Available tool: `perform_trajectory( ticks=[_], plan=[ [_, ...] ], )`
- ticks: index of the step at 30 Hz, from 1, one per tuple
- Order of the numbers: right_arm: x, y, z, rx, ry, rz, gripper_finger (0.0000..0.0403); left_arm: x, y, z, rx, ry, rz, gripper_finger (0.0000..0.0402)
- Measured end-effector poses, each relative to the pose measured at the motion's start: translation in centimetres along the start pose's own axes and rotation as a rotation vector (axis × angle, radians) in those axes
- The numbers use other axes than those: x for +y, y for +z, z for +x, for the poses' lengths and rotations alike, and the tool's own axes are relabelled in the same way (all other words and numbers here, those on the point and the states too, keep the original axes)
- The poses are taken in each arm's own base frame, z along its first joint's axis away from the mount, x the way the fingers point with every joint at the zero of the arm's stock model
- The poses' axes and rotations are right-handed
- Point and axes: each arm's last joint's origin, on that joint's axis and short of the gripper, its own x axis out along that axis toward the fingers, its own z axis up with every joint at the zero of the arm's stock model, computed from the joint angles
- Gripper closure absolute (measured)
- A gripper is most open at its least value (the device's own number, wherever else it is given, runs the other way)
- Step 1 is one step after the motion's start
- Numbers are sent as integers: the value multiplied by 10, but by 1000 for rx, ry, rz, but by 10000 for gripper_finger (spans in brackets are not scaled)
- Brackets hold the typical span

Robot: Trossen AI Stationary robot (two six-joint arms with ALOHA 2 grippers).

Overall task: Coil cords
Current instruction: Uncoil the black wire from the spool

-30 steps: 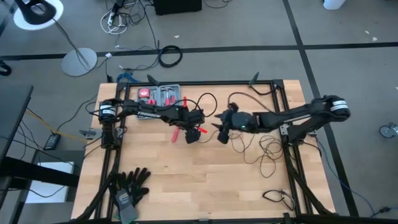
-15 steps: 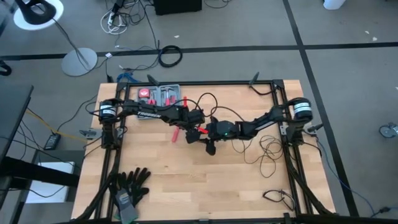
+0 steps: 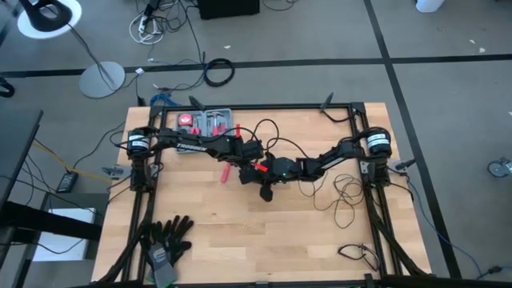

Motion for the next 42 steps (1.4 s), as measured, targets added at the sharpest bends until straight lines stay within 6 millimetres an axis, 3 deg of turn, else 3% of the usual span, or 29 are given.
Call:
perform_trajectory(
  ticks=[2,3,10,18,26,31,34,42],
  plan=[
    [0,2,-4,32,-8,-5,381,0,0,0,3,1,1,145],
    [1,3,-6,50,-13,-9,389,0,-1,0,6,1,1,145],
    [5,14,-48,290,-115,-8,399,0,-1,0,12,3,4,145],
    [12,11,-122,576,-459,20,401,0,-2,0,18,3,6,145],
    [5,3,-183,668,-895,174,402,0,-2,-1,20,4,6,145],
    [-2,-2,-194,667,-1091,232,402,0,-1,0,14,3,4,145],
    [-4,-2,-192,663,-1103,226,402,0,-2,0,18,3,5,145],
    [13,11,-155,507,-746,76,402,0,0,0,-3,0,0,145]
  ],
)
